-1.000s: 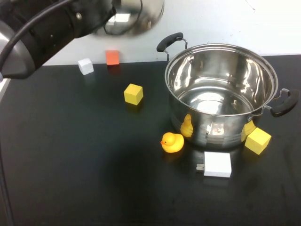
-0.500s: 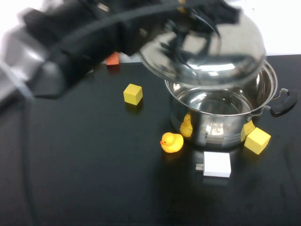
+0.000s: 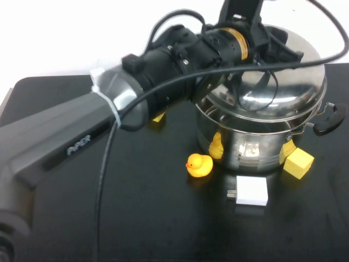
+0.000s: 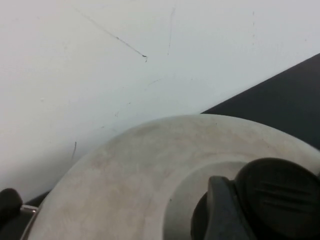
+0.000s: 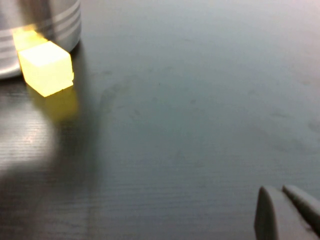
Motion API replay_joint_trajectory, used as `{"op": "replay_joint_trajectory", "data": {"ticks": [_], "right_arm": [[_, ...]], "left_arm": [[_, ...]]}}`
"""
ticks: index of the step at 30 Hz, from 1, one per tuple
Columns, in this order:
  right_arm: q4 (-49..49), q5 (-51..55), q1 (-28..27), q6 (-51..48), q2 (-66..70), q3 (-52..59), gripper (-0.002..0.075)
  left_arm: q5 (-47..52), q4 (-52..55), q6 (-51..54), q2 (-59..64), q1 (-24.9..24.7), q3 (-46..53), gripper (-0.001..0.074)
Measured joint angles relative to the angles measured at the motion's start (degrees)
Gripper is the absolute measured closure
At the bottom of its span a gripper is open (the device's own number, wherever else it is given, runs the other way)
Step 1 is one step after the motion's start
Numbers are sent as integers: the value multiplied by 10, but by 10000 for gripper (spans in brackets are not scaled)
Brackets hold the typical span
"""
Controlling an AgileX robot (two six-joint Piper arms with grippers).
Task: Cover the pot
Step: Place the pot lid on the pot
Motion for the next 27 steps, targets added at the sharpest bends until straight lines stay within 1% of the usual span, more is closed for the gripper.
{"op": "replay_joint_trajectory", "data": {"ticks": [7, 13, 27], "right_arm": [[0, 0, 0, 0, 0, 0, 728], [0, 0, 0, 0, 0, 0, 728], [0, 0, 0, 0, 0, 0, 728]], "left_arm": [[0, 16, -4, 21, 0, 0, 401], [-18, 16, -19, 38, 12, 0, 401], [-9, 20, -69, 41, 16, 0, 401]]}}
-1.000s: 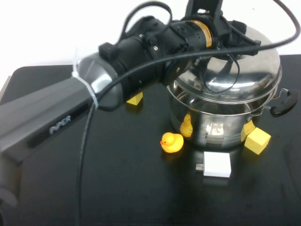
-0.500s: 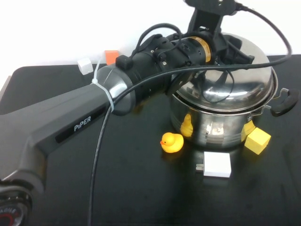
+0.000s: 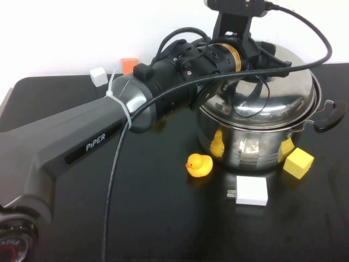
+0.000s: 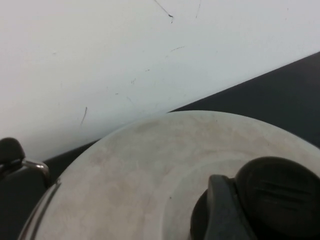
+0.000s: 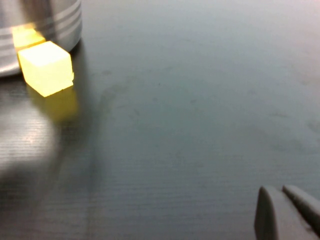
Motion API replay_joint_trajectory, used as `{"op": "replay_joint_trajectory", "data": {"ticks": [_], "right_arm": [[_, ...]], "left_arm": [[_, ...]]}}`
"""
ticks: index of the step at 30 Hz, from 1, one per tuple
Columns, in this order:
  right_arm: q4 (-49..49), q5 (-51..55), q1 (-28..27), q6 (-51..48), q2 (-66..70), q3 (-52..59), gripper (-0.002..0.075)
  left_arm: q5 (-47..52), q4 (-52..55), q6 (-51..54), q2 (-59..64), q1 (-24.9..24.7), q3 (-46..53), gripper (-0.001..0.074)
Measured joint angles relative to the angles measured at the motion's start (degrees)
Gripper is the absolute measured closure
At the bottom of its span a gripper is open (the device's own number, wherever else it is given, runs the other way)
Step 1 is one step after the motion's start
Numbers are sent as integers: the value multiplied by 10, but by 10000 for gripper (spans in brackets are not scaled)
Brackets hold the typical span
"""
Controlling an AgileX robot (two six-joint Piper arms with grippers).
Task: Cover the pot
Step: Place the pot lid on the pot
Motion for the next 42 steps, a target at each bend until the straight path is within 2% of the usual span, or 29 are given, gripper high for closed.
{"op": "replay_joint_trajectory", "data": {"ticks": [8, 16, 42], "right_arm": [[0, 0, 0, 0, 0, 0, 728], [0, 0, 0, 0, 0, 0, 728], [0, 0, 0, 0, 0, 0, 728]], "left_arm": [[3, 11, -24, 4, 0, -4, 401], [20, 16, 23, 4, -3, -6, 400], [62, 0, 34, -6, -6, -11, 400]]}}
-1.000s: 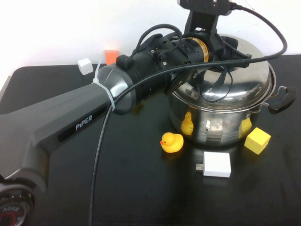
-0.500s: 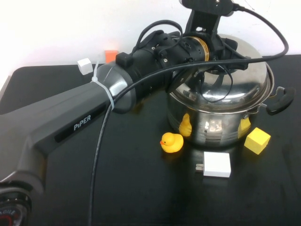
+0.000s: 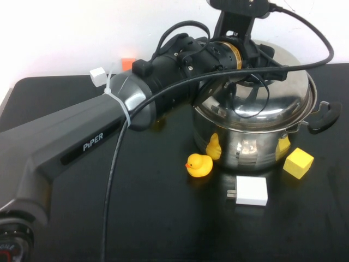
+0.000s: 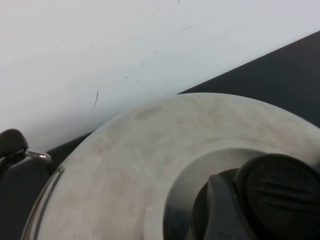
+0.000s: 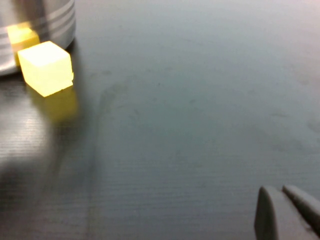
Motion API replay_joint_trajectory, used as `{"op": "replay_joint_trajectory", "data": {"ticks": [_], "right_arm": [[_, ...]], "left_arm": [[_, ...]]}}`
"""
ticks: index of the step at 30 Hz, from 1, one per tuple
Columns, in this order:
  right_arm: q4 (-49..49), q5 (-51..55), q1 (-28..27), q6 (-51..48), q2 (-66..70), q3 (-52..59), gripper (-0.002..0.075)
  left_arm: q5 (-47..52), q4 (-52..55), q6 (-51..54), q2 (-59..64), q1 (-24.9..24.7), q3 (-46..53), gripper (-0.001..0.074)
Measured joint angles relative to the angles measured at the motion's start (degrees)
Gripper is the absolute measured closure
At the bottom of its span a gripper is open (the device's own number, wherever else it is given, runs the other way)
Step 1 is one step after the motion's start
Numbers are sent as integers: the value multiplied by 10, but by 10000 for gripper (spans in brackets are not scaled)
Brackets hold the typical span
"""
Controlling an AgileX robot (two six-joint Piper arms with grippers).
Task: Cover the pot
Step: Place the pot lid on the pot
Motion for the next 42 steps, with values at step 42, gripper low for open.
{"op": "replay_joint_trajectory", "data": {"ticks": [42], "right_arm": [[0, 0, 0, 0, 0, 0, 728]], "left_arm": [[64, -39, 9, -22, 0, 2, 400]]}}
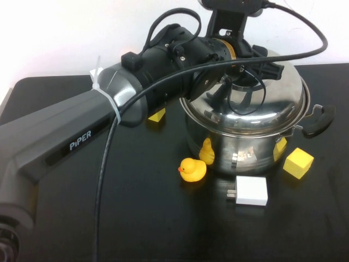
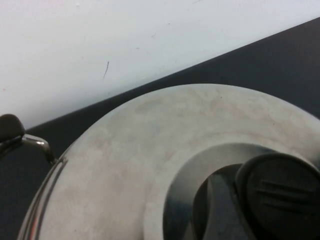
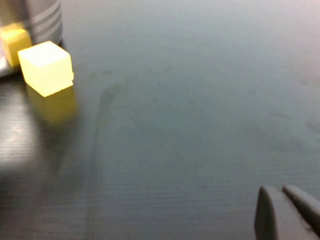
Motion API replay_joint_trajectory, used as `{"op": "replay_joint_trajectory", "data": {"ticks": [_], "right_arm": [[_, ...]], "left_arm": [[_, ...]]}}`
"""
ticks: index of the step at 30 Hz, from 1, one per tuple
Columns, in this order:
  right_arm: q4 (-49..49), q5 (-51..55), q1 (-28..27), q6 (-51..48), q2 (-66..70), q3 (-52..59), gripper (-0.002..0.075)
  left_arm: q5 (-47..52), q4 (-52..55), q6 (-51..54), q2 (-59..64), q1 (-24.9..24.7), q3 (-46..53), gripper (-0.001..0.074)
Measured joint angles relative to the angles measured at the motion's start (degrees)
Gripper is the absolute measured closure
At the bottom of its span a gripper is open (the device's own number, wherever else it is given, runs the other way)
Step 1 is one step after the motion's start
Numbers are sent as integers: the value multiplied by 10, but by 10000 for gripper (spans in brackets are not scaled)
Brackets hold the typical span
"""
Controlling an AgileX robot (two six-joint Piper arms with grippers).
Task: Cover the pot
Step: Place the pot lid on the pot
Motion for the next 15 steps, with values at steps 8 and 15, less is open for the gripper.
{"op": "replay_joint_trajectory", "data": {"ticks": [8, 15], "right_arm": [[0, 0, 0, 0, 0, 0, 728], [0, 0, 0, 0, 0, 0, 728]], "left_arm": [[24, 53, -4, -4, 0, -10, 316], [78, 61, -6, -36, 0, -71, 313]]}}
